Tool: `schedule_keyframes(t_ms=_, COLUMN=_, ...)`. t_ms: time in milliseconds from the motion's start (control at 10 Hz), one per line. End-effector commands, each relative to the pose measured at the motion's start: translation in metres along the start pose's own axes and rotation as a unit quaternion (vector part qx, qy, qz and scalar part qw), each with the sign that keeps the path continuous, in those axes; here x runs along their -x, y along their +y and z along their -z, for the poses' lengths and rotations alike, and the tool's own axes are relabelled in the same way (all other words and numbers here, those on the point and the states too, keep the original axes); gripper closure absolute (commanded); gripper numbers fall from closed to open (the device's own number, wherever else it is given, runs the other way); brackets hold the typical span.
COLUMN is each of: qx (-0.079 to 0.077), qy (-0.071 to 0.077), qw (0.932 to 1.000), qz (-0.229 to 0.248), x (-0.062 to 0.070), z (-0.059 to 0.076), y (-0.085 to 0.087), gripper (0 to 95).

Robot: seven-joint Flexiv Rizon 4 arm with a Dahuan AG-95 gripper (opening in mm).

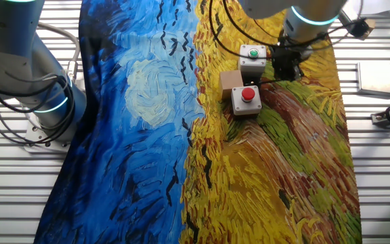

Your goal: Turn the hands of a clock

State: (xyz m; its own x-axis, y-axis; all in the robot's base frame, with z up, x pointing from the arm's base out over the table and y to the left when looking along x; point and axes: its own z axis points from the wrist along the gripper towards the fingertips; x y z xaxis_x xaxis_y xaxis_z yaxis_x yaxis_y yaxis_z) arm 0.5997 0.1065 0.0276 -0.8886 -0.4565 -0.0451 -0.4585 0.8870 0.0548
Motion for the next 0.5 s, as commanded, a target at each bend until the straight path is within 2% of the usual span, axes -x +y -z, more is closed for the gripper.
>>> schedule_keyframes(t_ms=100, qx=0.001, qy=-0.001, qw=1.0, qz=0.005, x=-0.0054, z=0.0012, y=-0.0095, gripper=95.0)
schedule_keyframes(t_ms=500, qx=0.001, qy=0.0, qw=1.0, qz=-0.001, x=-0.0057, z=0.0044, y=-0.0123, gripper=95.0)
